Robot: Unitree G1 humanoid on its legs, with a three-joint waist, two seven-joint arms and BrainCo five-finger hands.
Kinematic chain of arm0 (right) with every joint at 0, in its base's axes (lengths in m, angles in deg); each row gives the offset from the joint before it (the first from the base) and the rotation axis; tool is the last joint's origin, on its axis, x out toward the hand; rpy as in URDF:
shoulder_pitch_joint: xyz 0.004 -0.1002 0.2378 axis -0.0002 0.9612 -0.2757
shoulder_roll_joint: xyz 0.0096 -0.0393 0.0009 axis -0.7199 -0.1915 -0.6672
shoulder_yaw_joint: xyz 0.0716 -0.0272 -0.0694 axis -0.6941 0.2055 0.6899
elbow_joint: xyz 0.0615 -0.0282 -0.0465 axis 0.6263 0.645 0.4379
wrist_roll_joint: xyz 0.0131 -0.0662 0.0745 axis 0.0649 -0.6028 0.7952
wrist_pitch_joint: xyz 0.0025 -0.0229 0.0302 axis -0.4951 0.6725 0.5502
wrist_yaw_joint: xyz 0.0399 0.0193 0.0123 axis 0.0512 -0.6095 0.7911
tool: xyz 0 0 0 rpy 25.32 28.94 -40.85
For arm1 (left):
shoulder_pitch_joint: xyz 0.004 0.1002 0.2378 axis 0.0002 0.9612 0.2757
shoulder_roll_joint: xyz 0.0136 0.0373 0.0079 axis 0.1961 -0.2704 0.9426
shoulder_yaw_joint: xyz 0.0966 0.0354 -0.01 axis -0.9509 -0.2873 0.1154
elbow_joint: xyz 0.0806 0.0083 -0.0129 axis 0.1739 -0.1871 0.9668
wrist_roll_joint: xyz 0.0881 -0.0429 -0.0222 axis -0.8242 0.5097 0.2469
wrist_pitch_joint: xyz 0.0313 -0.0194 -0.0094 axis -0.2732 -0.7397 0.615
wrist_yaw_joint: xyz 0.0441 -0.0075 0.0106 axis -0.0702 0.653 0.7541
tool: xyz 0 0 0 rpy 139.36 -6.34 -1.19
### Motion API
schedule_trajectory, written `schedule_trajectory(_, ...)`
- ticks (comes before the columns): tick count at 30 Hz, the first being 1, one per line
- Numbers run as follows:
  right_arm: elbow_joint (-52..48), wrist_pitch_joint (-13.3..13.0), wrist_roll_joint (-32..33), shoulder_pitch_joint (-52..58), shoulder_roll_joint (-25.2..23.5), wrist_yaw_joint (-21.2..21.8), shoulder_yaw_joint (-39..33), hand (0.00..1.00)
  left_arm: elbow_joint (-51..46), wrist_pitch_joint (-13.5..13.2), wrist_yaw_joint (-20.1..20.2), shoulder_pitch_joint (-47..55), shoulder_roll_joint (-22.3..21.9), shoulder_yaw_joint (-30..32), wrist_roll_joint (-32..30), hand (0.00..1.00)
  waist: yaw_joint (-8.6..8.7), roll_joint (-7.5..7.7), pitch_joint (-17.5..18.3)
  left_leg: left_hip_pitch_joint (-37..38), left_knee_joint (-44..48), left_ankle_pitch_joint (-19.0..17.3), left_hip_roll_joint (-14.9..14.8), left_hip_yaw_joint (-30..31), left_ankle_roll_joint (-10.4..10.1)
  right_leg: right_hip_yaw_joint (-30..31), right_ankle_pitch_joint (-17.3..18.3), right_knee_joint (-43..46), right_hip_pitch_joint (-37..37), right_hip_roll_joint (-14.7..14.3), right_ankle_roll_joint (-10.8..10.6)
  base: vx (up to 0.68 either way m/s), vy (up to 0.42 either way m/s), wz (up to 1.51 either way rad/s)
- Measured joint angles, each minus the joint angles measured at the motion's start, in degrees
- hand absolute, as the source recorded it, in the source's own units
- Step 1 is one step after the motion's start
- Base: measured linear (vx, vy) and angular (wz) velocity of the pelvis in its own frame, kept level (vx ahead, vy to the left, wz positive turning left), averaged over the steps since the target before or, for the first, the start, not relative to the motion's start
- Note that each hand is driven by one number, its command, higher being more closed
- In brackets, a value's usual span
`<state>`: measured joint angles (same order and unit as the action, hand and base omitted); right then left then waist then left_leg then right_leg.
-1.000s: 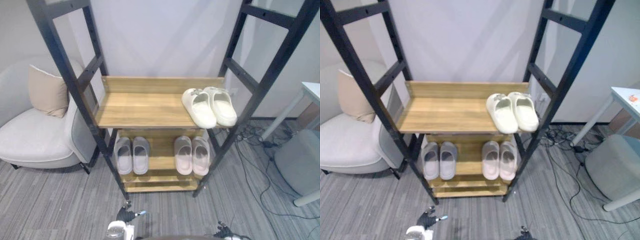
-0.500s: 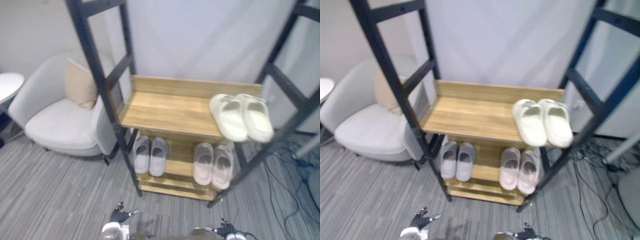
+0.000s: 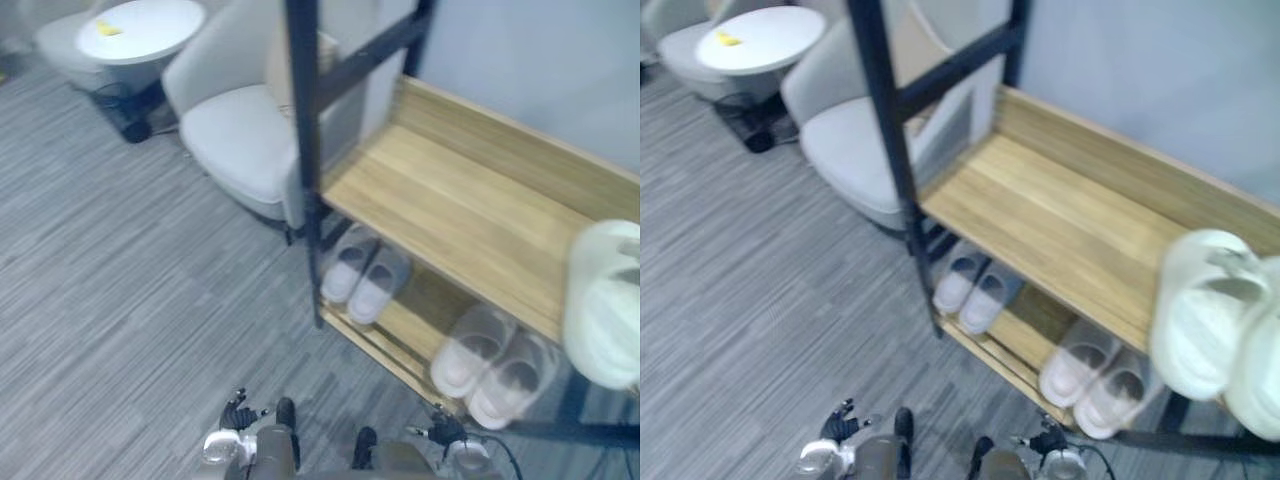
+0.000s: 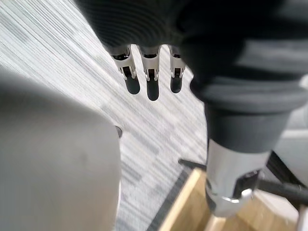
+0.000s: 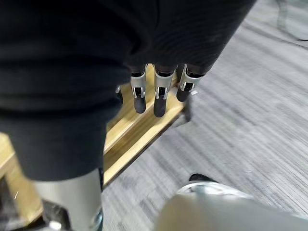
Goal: Organize the slippers on the shoe rack
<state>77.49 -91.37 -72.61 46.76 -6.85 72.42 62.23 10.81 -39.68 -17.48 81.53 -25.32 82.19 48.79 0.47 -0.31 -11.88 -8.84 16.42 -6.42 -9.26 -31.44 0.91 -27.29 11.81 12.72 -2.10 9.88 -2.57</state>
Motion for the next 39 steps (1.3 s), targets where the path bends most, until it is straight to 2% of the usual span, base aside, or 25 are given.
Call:
schedule_trajectory(1,0.1,0.0,0.2,-0.3,0.0,0.0,-0.2,0.00,0.0,-0.1,0.0,-0.4,-0.3,-0.7,-0.4,0.00,0.22,-0.70,0.2,-0.2,3.0,-2.7,-1.1,-5.2,1.0,-2.7,0.8,1.2,-0.8,1.1,-1.3,0.07,0.199,0.98)
schedule_trajectory(2,0.2,0.0,0.3,-0.7,-0.2,0.1,-0.2,0.00,-0.1,-0.1,0.0,-0.5,-0.3,-0.6,-0.6,0.00,0.04,-0.66,0.0,-0.3,3.8,-3.2,-1.2,-5.7,1.0,-3.3,1.1,1.3,-1.2,1.2,-1.7,0.08,0.252,0.96)
schedule_trajectory(3,0.5,0.0,0.6,-1.6,-1.1,0.2,-0.2,0.00,0.1,-0.1,-0.1,-0.9,0.0,-0.5,-0.9,0.00,-1.06,-0.18,0.0,-1.0,5.6,-4.9,-0.5,-4.9,1.5,-5.0,1.7,1.6,-2.2,2.1,-2.4,0.09,0.236,0.82)
schedule_trajectory(7,1.2,-0.1,1.8,-3.1,-6.1,0.5,-1.3,0.00,1.1,0.1,-0.5,-0.6,0.6,0.0,-1.8,0.00,-1.26,0.86,0.6,-1.1,5.2,-8.0,5.8,1.6,2.6,-8.6,2.6,1.3,-6.0,5.0,-4.2,0.12,0.243,0.90)
schedule_trajectory(9,2.2,0.2,1.8,-3.9,-6.7,0.7,-1.9,0.00,1.4,0.2,-0.8,-0.3,0.0,1.4,-2.0,0.00,-1.52,0.42,0.7,-0.3,6.3,-10.4,7.5,3.9,3.4,-8.1,1.8,10.8,-4.7,8.9,-5.1,0.18,0.215,0.58)
schedule_trajectory(10,2.2,0.2,1.8,-3.8,-6.8,0.7,-1.9,0.00,1.5,0.2,-0.8,-0.2,0.0,1.5,-2.0,0.00,-1.54,0.44,0.7,0.8,6.1,-10.9,8.3,5.0,3.6,-7.2,0.6,17.8,-3.1,11.2,-3.9,0.18,0.214,0.56)
schedule_trajectory(11,1.8,0.2,1.8,-4.2,-6.9,0.8,-1.9,0.00,1.7,0.3,-0.8,0.0,0.1,1.4,-2.0,0.00,-1.26,0.58,0.6,2.8,5.0,-11.1,9.4,6.9,4.0,-2.8,-1.0,28.7,1.3,12.9,0.6,0.19,0.189,0.47)
schedule_trajectory(12,1.8,0.2,1.8,-4.3,-6.9,0.8,-2.0,0.00,1.7,0.4,-0.8,0.1,0.2,1.3,-2.0,0.00,-1.06,0.62,0.6,3.3,4.6,-11.1,9.6,7.4,4.0,-1.4,-0.8,30.5,2.2,12.6,0.8,0.22,0.138,0.80)
schedule_trajectory(13,1.6,-0.2,1.8,-4.2,-6.8,0.8,-2.0,0.00,2.4,0.8,-0.8,0.3,0.4,1.0,-2.0,0.00,-0.35,0.41,0.5,6.5,1.7,-10.7,10.3,10.6,4.1,5.3,1.6,35.5,5.8,8.3,-1.5,0.26,0.104,0.97)
schedule_trajectory(14,0.9,-0.4,1.8,-4.0,-6.7,0.7,-2.0,0.00,2.9,1.0,-0.8,0.3,0.3,1.0,-2.0,0.00,-0.20,0.33,0.4,9.2,-0.7,-10.1,10.7,12.7,4.0,7.1,3.4,35.8,8.3,5.3,-2.2,0.28,0.094,1.00)
schedule_trajectory(15,0.9,-0.4,1.8,-4.0,-6.7,0.7,-2.0,0.00,2.9,1.0,-0.8,0.3,0.3,1.0,-2.0,0.00,-0.20,0.40,0.5,9.9,-1.4,-9.8,10.9,13.4,4.1,7.1,3.7,35.4,9.1,4.7,-2.1,0.30,0.077,0.95)
schedule_trajectory(18,0.4,-0.7,1.9,-4.1,-6.0,0.7,-2.0,0.00,3.3,1.0,-0.8,-0.2,0.0,1.1,-2.0,0.00,0.15,0.26,0.3,15.0,-6.1,-9.5,11.4,20.5,4.2,10.8,3.8,21.3,17.1,-2.8,-2.0,0.38,0.037,1.17)
schedule_trajectory(19,0.5,-0.7,2.0,-4.0,-5.8,0.6,-2.1,0.00,3.4,1.0,-0.8,-0.1,-0.1,1.1,-2.0,0.00,0.48,0.40,0.4,15.6,-7.4,-9.6,11.8,23.0,4.0,13.5,1.5,15.5,18.0,-4.6,-2.5,0.40,-0.021,1.44)
schedule_trajectory(20,0.6,-0.7,2.5,-3.7,-5.7,0.7,-2.3,0.00,3.4,1.0,-0.8,-0.1,0.0,1.3,-2.0,0.00,0.68,0.86,0.4,17.4,-8.6,-9.9,12.7,26.1,3.4,16.3,-1.9,9.9,18.9,-5.5,-1.4,0.45,-0.074,1.32)
schedule_trajectory(22,0.5,-0.7,2.8,-3.6,-6.0,0.7,-2.3,0.00,3.6,1.0,-0.9,0.1,0.0,2.0,-2.0,0.00,0.95,1.47,0.5,19.3,-8.1,-11.3,13.3,29.9,1.3,16.5,-6.7,8.6,19.3,-5.6,2.0,0.58,-0.152,1.51)
schedule_trajectory(23,0.6,-0.6,2.7,-4.2,-5.7,0.7,-2.5,0.00,3.9,1.0,-0.9,0.1,-0.6,3.2,-2.0,0.00,1.57,0.81,0.5,19.5,-5.6,-12.3,12.1,32.3,-0.2,15.3,-8.2,8.8,18.2,-5.7,3.1,0.71,-0.199,1.65)
schedule_trajectory(25,0.7,-0.5,2.7,-5.0,-5.6,0.7,-2.4,0.00,3.5,0.9,-0.9,0.1,-1.6,4.6,-1.9,0.00,0.96,-1.00,0.2,13.7,5.5,-12.1,10.1,31.5,-0.7,12.2,-6.8,6.1,15.2,-6.2,3.9,0.57,-0.172,1.06)
schedule_trajectory(26,0.5,-0.5,2.5,-5.0,-5.5,0.7,-1.9,0.00,3.0,1.0,-0.8,0.0,-2.2,6.1,-1.9,0.00,0.83,-1.60,-0.2,10.3,13.9,-11.3,9.0,29.5,-2.1,11.4,-6.3,4.0,12.9,-6.8,4.0,0.55,-0.156,0.47)
schedule_trajectory(27,-0.1,-0.2,2.3,-4.9,-5.7,0.7,-1.2,0.00,2.2,1.0,-0.9,0.5,-2.8,8.9,-1.4,0.00,-0.19,-2.27,-1.1,4.5,28.7,-7.6,4.8,25.3,-5.4,10.7,-5.7,0.3,7.7,-8.1,4.7,0.55,-0.126,0.24)
schedule_trajectory(30,-0.1,0.2,2.3,-4.7,-7.4,0.4,-1.1,0.00,-0.2,0.7,-0.9,0.4,-2.4,10.7,0.1,0.00,-1.16,-0.68,-2.7,-1.5,38.3,-11.7,-0.4,20.7,-4.1,9.4,-4.1,-5.2,-2.6,-8.1,4.7,0.52,-0.092,0.17)
schedule_trajectory(32,-0.1,0.1,2.4,-4.8,-7.6,0.1,-1.0,0.00,-1.3,0.0,-0.9,0.2,-1.9,10.7,0.6,0.00,-1.58,0.58,-3.3,-6.3,32.8,-13.1,-0.2,19.9,-4.2,8.5,-3.6,-7.7,-6.2,-6.5,4.1,0.40,0.035,0.20)
schedule_trajectory(33,-0.1,0.1,2.4,-5.1,-7.3,0.1,-1.1,0.00,-1.7,-0.3,-0.9,-0.2,-1.9,10.7,1.7,0.00,-2.18,0.80,-3.3,-9.4,25.2,-12.6,0.7,19.9,-4.3,7.7,-2.6,-8.8,-7.5,-5.1,2.4,0.40,0.107,0.15)
schedule_trajectory(36,0.3,0.1,2.3,-4.9,-7.1,-0.2,-1.5,0.00,-2.4,-0.4,-0.9,-0.4,-2.2,10.7,2.8,0.00,-2.66,0.23,-3.5,-12.9,9.5,-5.1,2.1,21.6,-3.8,5.7,-0.1,-9.7,-10.8,-3.6,-1.4,0.40,0.183,0.33)
schedule_trajectory(37,1.8,0.6,2.3,-4.9,-7.7,-0.4,-1.3,0.00,-2.5,-0.6,-0.9,-1.0,-1.9,10.8,4.0,0.00,-3.86,1.93,-3.6,-11.7,7.6,1.4,4.6,20.3,-1.4,5.2,1.4,-10.5,-13.8,-1.8,-3.1,0.55,0.243,0.59)
schedule_trajectory(39,2.3,0.6,2.3,-5.7,-8.5,-0.4,-0.7,0.00,-2.5,-0.6,-0.9,-1.3,-1.5,10.9,4.7,0.00,-4.18,3.26,-2.9,-12.8,9.4,-0.7,6.2,20.4,0.7,5.0,-1.8,-11.1,-13.8,-0.8,-1.6,0.60,0.266,0.52)
